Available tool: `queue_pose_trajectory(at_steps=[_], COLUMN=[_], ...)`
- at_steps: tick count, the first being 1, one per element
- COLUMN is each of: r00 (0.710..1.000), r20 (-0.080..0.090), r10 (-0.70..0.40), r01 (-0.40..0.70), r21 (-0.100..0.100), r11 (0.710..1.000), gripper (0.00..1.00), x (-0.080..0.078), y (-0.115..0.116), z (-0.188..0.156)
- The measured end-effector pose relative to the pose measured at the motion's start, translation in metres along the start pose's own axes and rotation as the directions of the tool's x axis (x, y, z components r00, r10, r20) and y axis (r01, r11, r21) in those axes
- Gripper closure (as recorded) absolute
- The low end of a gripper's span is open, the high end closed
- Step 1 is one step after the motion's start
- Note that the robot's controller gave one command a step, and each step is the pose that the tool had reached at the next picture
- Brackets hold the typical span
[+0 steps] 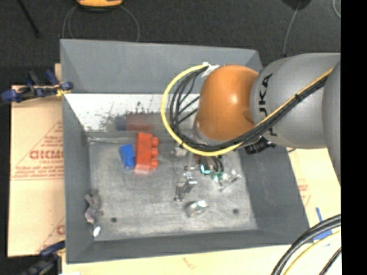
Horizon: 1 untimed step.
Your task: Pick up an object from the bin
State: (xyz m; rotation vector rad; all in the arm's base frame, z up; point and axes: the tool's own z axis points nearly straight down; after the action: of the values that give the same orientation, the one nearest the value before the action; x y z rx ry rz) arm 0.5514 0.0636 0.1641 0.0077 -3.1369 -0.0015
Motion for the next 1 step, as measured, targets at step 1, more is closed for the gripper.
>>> queue_pose_trajectory(at_steps=[1], r00=[0.999], r20=[-0.003], r10=[-0.033], r01=[0.033], r21=[0.005], r11=[0.999], gripper=[0.0], x=[0.0375], y=[-0.0795], z=[0.0791])
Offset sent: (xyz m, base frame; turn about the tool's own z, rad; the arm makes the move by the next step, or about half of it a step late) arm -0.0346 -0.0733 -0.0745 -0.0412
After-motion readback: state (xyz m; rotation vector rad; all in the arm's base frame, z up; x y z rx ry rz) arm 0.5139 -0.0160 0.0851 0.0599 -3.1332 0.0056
